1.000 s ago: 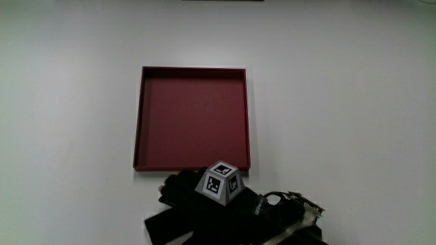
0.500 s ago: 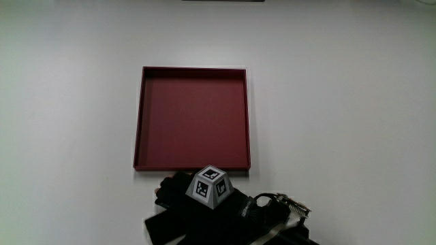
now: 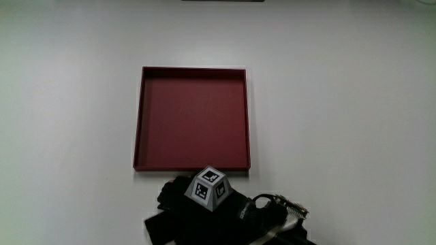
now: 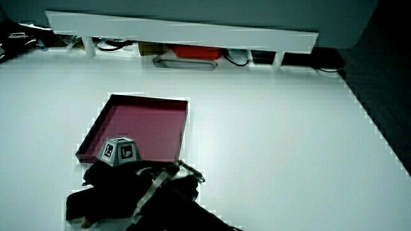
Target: Pick eraser
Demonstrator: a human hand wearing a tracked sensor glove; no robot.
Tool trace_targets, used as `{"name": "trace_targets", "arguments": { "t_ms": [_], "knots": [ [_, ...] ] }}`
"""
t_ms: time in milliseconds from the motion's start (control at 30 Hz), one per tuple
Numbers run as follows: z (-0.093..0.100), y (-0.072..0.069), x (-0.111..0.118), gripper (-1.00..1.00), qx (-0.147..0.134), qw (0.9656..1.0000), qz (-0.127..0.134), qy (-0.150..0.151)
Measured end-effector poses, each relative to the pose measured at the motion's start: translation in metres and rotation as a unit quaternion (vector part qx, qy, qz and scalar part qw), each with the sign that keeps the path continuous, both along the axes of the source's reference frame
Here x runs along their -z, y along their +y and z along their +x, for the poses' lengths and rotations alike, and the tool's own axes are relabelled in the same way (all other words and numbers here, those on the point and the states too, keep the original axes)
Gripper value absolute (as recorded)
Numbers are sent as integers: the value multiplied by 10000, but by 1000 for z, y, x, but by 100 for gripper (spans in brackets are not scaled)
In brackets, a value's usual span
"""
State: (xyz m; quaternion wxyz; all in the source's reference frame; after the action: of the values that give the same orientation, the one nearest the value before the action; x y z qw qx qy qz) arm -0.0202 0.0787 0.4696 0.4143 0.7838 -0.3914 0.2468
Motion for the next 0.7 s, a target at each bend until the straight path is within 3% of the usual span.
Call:
{"name": "trace_targets", "arguments": {
  "t_ms": [133, 433, 600, 633, 700],
  "knots": [
    [-1, 1, 1, 100, -18, 10000, -23, 24],
    [-2, 4, 5, 100, -60, 9995, 291, -57],
    [-1, 4, 4, 100, -33, 9997, 117, -196],
    [-1, 2, 13, 100, -44, 9995, 222, -213],
    [1, -1, 16, 100, -75, 9993, 167, -317]
  ]
}}
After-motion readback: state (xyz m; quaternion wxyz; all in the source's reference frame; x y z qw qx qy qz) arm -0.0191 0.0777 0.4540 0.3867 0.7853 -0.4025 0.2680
